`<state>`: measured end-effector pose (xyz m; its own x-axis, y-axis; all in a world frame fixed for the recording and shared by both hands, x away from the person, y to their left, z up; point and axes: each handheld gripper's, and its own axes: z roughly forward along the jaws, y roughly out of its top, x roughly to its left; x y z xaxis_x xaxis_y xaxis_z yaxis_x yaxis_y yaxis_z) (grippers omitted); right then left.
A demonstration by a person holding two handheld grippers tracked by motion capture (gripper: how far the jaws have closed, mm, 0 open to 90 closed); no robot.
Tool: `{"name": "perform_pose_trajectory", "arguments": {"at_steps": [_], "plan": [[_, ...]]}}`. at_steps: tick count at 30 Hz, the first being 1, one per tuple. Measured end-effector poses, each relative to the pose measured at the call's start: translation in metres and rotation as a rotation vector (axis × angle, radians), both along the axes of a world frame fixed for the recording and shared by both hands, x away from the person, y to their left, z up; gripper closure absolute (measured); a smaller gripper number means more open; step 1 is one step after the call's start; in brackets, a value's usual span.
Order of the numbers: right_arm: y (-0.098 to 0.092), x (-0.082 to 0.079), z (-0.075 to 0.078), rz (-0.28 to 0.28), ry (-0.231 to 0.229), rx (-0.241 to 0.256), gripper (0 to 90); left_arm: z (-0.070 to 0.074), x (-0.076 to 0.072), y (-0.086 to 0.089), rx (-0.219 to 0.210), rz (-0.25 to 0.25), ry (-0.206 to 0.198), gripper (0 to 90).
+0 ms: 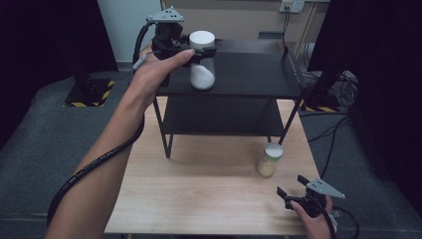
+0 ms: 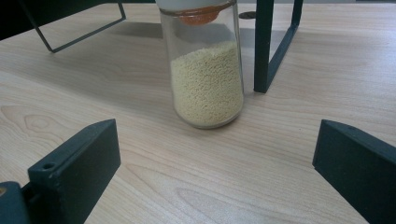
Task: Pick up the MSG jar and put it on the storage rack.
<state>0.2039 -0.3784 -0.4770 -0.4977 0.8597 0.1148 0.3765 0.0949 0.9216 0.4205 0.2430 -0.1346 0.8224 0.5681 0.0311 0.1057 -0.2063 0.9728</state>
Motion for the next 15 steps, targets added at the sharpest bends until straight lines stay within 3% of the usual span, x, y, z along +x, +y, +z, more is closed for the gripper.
{"name": "perform_pose_trajectory", "arguments": {"at_steps": [7, 10, 12, 15], "plan": [[-0.001, 0.0, 0.0, 0.001, -0.002, -0.002, 1.3, 0.001, -0.002, -0.002, 0.02, 0.003, -0.014, 30.0], [-0.001, 0.0, 0.0, -0.001, -0.001, -0.001, 1.3, 0.0, -0.005, -0.003, 0.019, 0.003, -0.03, 16.8], [-0.001, -0.001, 0.001, -0.001, -0.001, -0.001, 1.3, 0.001, -0.012, -0.006, 0.044, 0.04, -0.054, 6.8], [-0.001, -0.001, 0.001, -0.003, -0.004, -0.001, 1.3, 0.003, -0.015, -0.006, 0.065, 0.057, -0.058, 1.2]]}}
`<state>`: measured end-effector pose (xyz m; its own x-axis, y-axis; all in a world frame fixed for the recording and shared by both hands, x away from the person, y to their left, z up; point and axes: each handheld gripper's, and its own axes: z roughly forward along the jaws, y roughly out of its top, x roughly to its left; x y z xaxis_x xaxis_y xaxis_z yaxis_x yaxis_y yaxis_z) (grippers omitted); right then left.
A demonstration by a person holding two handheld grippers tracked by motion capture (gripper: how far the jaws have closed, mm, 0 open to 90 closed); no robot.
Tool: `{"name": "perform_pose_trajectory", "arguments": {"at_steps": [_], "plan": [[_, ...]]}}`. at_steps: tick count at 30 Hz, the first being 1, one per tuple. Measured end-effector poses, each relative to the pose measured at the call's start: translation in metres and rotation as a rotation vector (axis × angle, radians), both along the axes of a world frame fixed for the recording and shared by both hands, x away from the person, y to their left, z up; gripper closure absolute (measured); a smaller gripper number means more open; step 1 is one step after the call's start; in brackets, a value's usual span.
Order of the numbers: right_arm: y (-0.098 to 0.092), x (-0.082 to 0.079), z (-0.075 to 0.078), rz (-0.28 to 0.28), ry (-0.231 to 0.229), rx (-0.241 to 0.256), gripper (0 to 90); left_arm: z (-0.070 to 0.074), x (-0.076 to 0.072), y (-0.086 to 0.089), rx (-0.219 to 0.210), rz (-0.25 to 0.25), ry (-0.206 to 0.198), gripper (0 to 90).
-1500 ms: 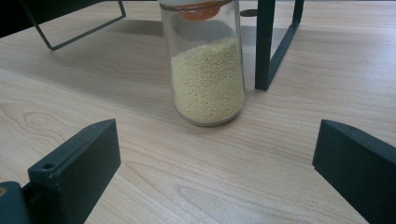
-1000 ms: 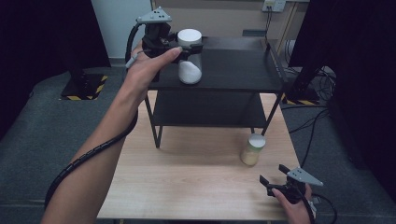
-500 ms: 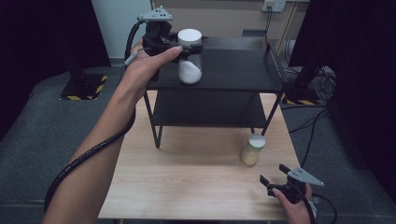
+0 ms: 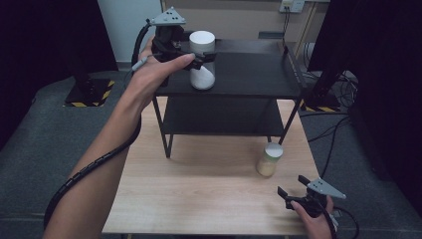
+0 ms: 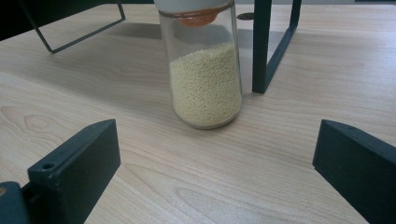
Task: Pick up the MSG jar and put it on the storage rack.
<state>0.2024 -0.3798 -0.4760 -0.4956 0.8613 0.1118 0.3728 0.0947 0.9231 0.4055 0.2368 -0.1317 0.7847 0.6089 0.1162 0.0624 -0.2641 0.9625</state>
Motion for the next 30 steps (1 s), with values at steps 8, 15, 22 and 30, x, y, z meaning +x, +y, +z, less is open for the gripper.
{"name": "perform_pose_trajectory", "arguments": {"at_steps": [8, 15, 22, 30], "plan": [[-0.001, -0.001, 0.001, -0.005, -0.001, 0.001, 1.2, -0.002, -0.017, 0.009, 0.025, 0.013, -0.026, 0.2], [-0.001, -0.001, 0.001, -0.004, 0.0, 0.002, 1.2, -0.001, -0.03, 0.018, 0.025, 0.016, -0.041, 0.4], [-0.001, -0.001, 0.001, -0.006, 0.001, 0.0, 1.1, -0.004, -0.053, 0.027, 0.029, 0.007, -0.065, 0.6], [-0.001, -0.001, 0.001, -0.006, 0.0, -0.003, 1.1, -0.015, -0.076, 0.038, 0.016, -0.031, -0.079, 0.9]]}}
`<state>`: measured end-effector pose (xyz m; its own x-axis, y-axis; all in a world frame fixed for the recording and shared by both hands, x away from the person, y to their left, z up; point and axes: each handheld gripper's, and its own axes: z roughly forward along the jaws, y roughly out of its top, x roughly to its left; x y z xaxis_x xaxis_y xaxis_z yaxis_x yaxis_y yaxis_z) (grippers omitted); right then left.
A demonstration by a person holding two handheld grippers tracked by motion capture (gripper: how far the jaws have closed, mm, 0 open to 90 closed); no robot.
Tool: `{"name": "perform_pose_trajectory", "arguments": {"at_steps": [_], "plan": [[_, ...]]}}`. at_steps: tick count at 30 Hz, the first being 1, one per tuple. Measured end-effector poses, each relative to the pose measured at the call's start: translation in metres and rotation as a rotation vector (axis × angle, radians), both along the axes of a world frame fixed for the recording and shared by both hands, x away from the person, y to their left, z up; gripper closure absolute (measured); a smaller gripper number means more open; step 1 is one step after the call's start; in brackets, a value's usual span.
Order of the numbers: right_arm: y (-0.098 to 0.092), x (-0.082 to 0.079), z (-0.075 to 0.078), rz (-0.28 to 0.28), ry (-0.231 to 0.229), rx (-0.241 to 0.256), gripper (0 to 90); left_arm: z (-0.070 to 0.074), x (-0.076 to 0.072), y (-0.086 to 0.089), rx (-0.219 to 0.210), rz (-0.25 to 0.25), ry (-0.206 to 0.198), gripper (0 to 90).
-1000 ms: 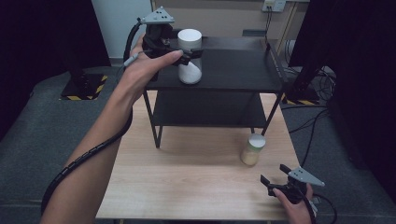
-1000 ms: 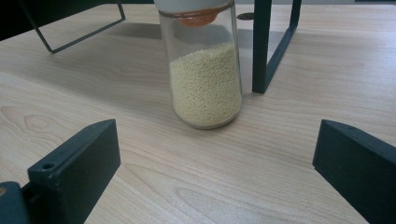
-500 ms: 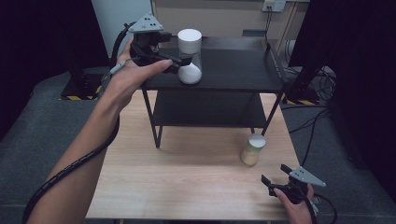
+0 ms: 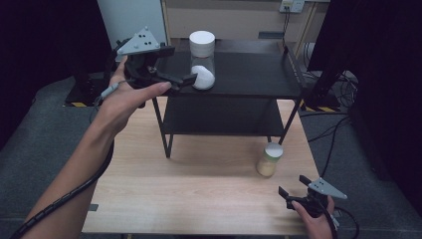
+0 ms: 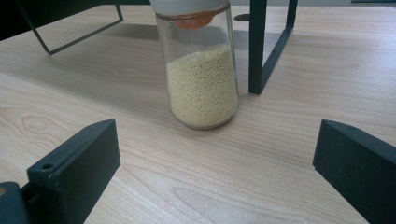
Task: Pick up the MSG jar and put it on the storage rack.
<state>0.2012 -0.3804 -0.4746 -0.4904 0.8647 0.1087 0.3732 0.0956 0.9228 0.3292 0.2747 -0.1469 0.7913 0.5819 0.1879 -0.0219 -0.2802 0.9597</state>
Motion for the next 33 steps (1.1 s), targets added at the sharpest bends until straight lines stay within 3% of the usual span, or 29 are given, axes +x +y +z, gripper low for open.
{"name": "perform_pose_trajectory", "arguments": {"at_steps": [15, 23, 33], "plan": [[0.001, 0.002, 0.0, 0.006, -0.001, -0.004, 1.1, -0.042, -0.032, 0.011, -0.037, -0.08, 0.004, 0.8], [0.001, 0.002, 0.0, 0.005, -0.001, -0.006, 1.1, -0.071, -0.037, 0.012, -0.05, -0.106, 0.023, 1.0], [0.001, 0.002, 0.0, 0.004, 0.0, -0.007, 1.1, -0.102, -0.039, 0.01, -0.041, -0.103, 0.061, 1.0]]}}
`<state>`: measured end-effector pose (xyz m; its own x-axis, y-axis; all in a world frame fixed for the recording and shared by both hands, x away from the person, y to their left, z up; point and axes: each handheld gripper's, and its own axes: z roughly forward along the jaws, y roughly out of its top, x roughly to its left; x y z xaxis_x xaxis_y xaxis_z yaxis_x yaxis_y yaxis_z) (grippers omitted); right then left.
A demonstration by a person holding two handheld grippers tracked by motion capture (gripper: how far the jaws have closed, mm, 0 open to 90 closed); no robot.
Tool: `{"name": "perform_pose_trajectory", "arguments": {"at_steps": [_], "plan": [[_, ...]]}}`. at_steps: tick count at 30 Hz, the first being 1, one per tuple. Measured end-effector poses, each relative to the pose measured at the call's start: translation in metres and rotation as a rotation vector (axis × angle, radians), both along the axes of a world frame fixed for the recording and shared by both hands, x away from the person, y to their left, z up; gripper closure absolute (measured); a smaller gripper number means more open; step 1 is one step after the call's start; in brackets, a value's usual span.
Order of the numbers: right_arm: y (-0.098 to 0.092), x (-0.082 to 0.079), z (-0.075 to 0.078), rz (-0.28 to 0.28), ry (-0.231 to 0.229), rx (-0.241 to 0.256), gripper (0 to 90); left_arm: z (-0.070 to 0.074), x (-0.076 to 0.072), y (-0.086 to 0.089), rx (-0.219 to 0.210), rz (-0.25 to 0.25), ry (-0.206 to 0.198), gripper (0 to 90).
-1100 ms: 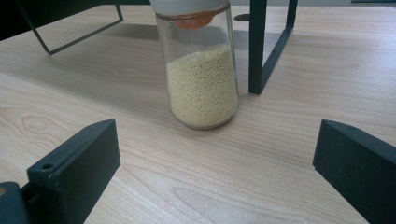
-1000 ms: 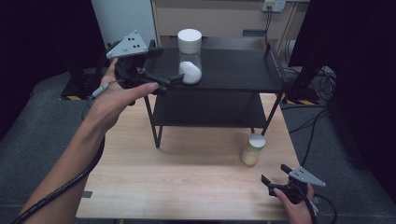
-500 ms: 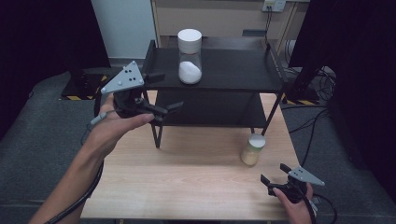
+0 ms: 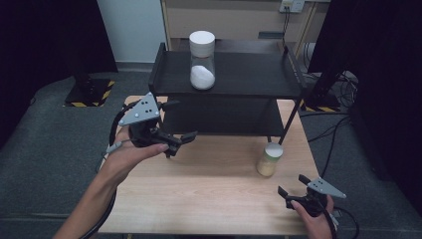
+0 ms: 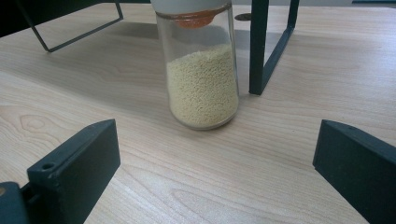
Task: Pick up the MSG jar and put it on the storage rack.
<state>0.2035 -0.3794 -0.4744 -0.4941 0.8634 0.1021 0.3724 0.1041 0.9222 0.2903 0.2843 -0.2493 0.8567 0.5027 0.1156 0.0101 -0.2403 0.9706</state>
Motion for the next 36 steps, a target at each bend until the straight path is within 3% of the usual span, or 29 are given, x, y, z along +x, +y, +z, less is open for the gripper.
{"name": "perform_pose_trajectory", "arguments": {"at_steps": [5, 15, 25, 36], "plan": [[0.0, 0.0, 0.0, 0.0, -0.002, 0.0, 1.1, -0.017, 0.001, 0.002, -0.007, 0.006, 0.019, 1.1], [0.0, 0.0, 0.0, 0.001, -0.002, -0.003, 1.1, -0.039, 0.0, 0.0, 0.012, 0.009, 0.037, 1.4], [0.0, 0.0, 0.0, 0.001, -0.002, -0.004, 1.1, -0.071, -0.004, 0.0, 0.039, 0.052, 0.065, 1.6], [0.002, 0.0, 0.0, 0.005, -0.003, -0.006, 1.1, -0.124, -0.007, 0.008, 0.029, 0.12, 0.138, 2.0]]}}
